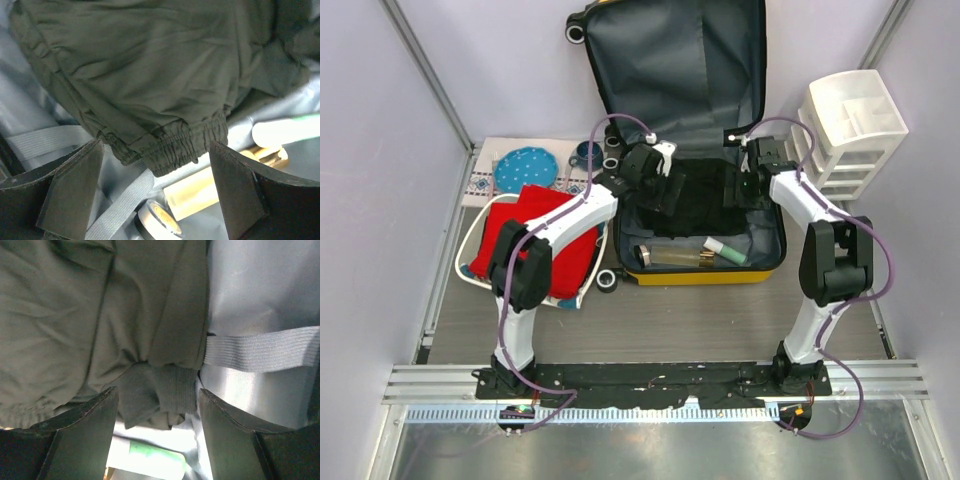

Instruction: Open, take out, and arrange the luggage

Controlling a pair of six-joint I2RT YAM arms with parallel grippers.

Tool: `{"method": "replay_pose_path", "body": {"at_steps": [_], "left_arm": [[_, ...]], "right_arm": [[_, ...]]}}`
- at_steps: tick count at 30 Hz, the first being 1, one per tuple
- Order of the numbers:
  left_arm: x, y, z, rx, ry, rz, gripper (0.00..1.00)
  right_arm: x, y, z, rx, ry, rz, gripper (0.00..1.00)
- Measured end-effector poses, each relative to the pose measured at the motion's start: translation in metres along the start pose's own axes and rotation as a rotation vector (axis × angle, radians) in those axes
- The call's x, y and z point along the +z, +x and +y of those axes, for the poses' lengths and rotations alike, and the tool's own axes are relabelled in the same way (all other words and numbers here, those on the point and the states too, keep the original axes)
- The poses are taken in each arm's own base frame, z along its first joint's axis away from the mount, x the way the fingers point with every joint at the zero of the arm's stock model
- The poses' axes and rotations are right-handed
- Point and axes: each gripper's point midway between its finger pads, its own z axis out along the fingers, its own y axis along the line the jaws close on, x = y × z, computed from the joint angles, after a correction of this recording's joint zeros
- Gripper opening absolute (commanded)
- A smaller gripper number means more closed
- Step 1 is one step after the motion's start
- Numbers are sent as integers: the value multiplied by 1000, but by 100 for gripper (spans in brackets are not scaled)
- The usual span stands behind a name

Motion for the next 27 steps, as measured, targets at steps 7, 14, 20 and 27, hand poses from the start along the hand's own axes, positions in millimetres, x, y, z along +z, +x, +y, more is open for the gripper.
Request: {"method": "replay_pose_path", "body": {"at_steps": [7,14,20,27], "left_arm": [[10,0,20,-141,-132,-24,94],[24,14,23,-207,-160,0,95],[30,19,27,-257,-192,5,93],[54,30,39,-308,-273,15,88]], "right_arm": [[25,4,1,54,3,36,77],[52,15,20,109,-100,94,82],[52,13,28,145,-149,105,69],[56,13,21,151,-119,108,1]]}}
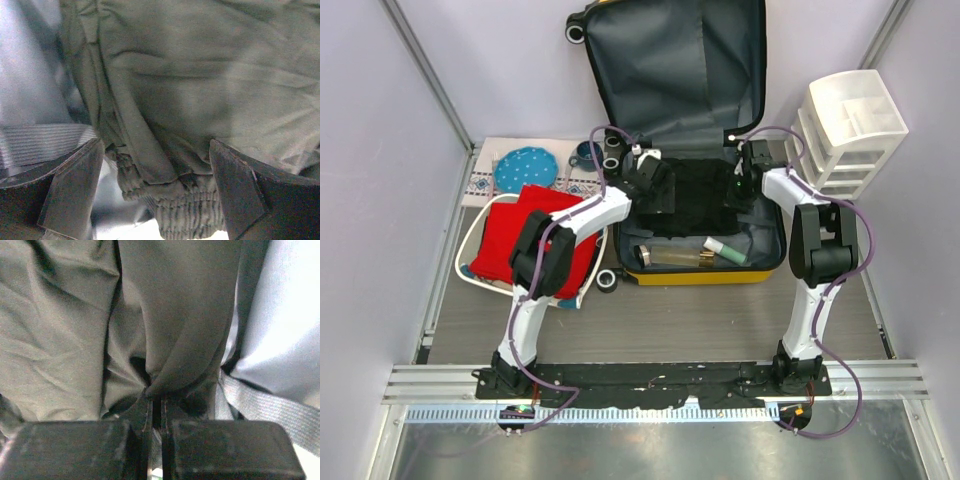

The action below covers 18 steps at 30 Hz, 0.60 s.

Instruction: Open, take out, and arrange the luggage

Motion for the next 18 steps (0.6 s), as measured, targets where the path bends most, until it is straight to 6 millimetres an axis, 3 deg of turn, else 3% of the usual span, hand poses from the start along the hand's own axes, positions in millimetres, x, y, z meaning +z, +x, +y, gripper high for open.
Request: {"method": "replay_pose_path", "body": {"at_steps": [5,13,14,15,16,18], "left_arm": [[6,4,14,-61,-99,-11,90],[2,13,7,-97,-157,-31,93],[2,15,7,-101,-160,-29,93],[3,18,6,-109,-163,-24,93],[4,20,6,-114,-165,-19,93],[7,24,5,-129,-164,-10,91]], "right_arm": [[-2,-2,-10,25,0,2,1],[-20,-10,-17,47,-16,-24,1],[-22,-11,-16,46,-20,-27,7],[-22,-11,-14,45,-25,-28,20],[-22,-11,-14,45,-31,-26,51],[-22,-8,-14,45,-32,-15,78]]}}
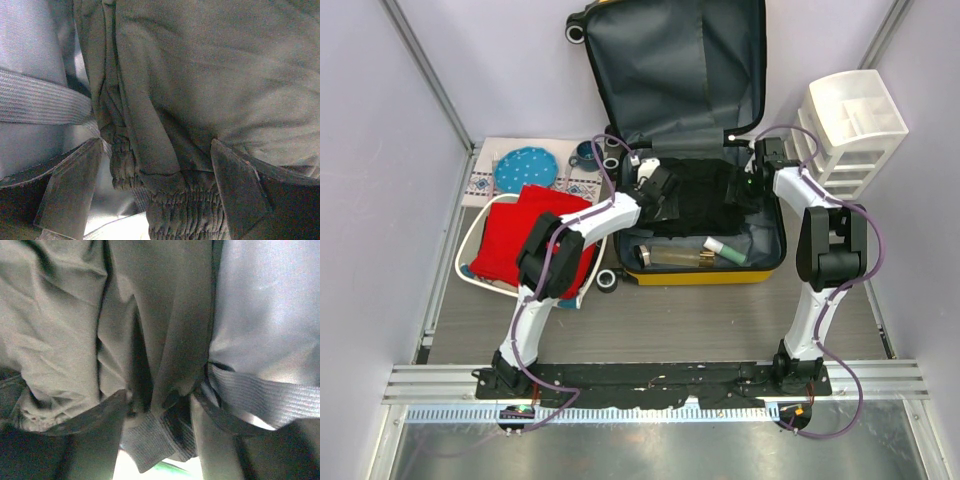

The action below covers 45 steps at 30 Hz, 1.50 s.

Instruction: Open, take out, and arrange the luggage

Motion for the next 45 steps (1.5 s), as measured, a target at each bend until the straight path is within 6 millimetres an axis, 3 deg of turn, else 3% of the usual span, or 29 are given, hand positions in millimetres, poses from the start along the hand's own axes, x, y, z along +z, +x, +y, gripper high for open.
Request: {"method": "replay_pose_path", "body": {"at_steps": [1,19,22,25,27,33,35,38,45], "left_arm": [[1,2,-1,-5,2,6,91],[6,8,-6,-34,27,31,89],[9,10,-7,-36,34,36,89],[13,14,-10,-40,48,47,88],[16,15,-11,-45,57,51,81],[18,15,-22,-77,110,55,46],[21,16,-24,-85,135,53,30],[23,13,-26,-93,155,50,1],[19,8,-28,-19,190,43,0]], "right_arm": [[0,2,-1,4,2,7,85],[17,32,8,9,-20,113,88],[21,33,9,9,-15,113,81],[24,33,9,15,-13,116,66],[25,34,8,20,-16,121,52],[25,34,12,32,-56,129,14],[25,34,15,35,-71,131,1],[24,34,16,36,-87,133,1],[19,30,22,34,-117,123,1]]}}
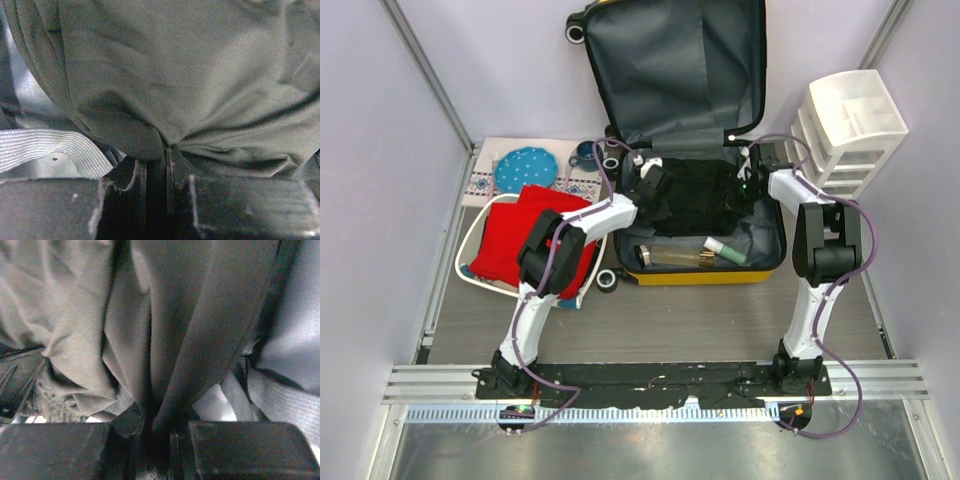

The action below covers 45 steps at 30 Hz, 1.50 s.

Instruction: Open, take out, and arrange the luggage

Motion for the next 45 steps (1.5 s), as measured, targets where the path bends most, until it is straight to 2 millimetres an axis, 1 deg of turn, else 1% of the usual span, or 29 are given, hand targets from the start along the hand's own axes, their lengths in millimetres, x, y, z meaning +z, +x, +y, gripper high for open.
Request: {"method": "replay_pose_path", "body": {"at_steps": [3,7,10,13,17,18,20,21,23,24,26,27,29,30,32,34,40,41,42,45], "left_arm": [[-4,-3,-2,41,15,-3,0],[-12,-11,-9,75,48,-17,0],[-20,-19,-15,93,72,-35,0],[-29,-31,-19,110,89,-63,0],[-38,-48,-29,124,112,-101,0],[-40,-50,-31,124,118,-104,13],[-43,-54,-36,117,138,-104,27],[-43,-53,-39,108,150,-98,38],[-43,-49,-42,86,166,-81,44],[-42,-45,-41,70,166,-69,52],[-38,-35,-37,49,157,-44,60],[-35,-30,-35,41,149,-28,71],[-28,-21,-31,30,133,-5,83],[-24,-15,-28,28,121,9,87],[-16,-5,-22,22,97,32,87],[-11,0,-18,16,83,44,87],[-5,5,-16,-11,75,54,87],[-3,7,-15,-20,70,56,88],[-1,8,-14,-31,62,58,92],[2,9,-10,-45,36,51,93]], "right_arm": [[-13,-6,11,-15,-26,-29,1],[-39,-16,33,-49,-76,-88,1],[-55,-21,44,-69,-101,-123,1],[-61,-23,49,-77,-113,-135,1],[-61,-23,49,-76,-112,-135,1],[-61,-23,49,-75,-107,-136,1],[-61,-24,47,-74,-98,-139,1],[-60,-23,45,-71,-92,-140,1],[-59,-21,41,-61,-80,-135,1],[-57,-20,38,-57,-75,-130,1],[-54,-16,33,-46,-63,-121,1],[-52,-15,30,-40,-57,-116,1],[-48,-12,27,-30,-49,-107,1],[-45,-11,25,-24,-46,-101,1],[-41,-9,21,-14,-39,-92,1],[-39,-9,18,-8,-35,-89,1],[-36,-8,16,-2,-32,-84,1],[-36,-8,15,-1,-31,-84,1],[-35,-8,15,2,-30,-82,1],[-34,-8,13,6,-28,-81,1]]}}
